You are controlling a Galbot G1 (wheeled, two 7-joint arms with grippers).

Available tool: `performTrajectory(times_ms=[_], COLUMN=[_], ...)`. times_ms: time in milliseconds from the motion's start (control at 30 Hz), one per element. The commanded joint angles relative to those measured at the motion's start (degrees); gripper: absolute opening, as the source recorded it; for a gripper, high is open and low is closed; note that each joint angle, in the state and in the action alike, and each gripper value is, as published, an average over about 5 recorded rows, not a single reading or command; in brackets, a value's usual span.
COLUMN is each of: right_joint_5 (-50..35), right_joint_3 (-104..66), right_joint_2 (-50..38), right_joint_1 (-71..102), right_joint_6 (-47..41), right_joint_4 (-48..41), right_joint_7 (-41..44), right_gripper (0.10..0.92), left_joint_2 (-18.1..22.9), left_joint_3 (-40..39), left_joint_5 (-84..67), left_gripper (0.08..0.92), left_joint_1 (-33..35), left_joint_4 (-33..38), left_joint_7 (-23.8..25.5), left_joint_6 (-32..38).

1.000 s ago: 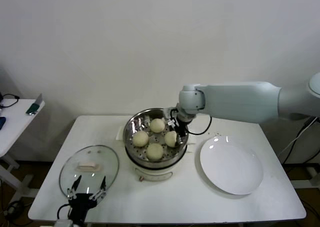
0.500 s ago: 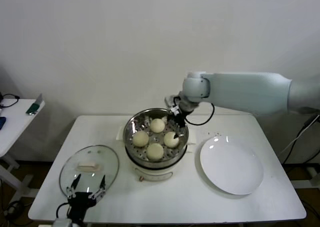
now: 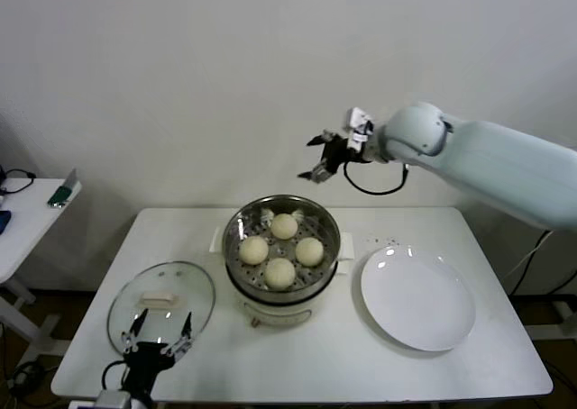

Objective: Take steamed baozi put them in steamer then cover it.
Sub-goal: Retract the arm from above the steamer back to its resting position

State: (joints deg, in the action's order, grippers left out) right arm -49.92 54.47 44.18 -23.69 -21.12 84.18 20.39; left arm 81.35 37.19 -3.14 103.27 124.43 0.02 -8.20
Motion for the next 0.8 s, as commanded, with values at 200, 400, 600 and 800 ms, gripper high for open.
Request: performTrajectory(times_ms=[200, 400, 600, 800], right_joint_5=[12.21, 16.88, 18.49, 20.10], right_joint_3=[-74.40, -89.94, -94.68, -93.52], right_joint_2=[-10.64, -0.32, 10.19, 17.87], right_joint_1=[77.45, 98.65, 110.55, 117.26], right_joint_6=[20.36, 29.61, 38.40, 47.82], right_joint_4=[9.00, 13.09, 16.04, 15.50], right_joint_7=[-18.47, -16.59, -16.18, -15.32], right_gripper=[0.823, 0.823, 0.823, 0.823], left_joint_2=[-0.05, 0.23, 1.12, 1.26], left_joint_3=[0.06, 0.15, -0.19, -0.71], left_joint_5=[0.69, 2.34, 4.81, 6.99], left_gripper=[0.823, 0.823, 0.823, 0.823], left_joint_1=[-0.62, -1.11, -2.10, -2.91], left_joint_4=[-0.23, -0.93, -1.21, -1.45], left_joint_7=[0.06, -0.19, -0.47, -1.87], left_joint_6=[0.82, 2.54, 3.08, 3.32])
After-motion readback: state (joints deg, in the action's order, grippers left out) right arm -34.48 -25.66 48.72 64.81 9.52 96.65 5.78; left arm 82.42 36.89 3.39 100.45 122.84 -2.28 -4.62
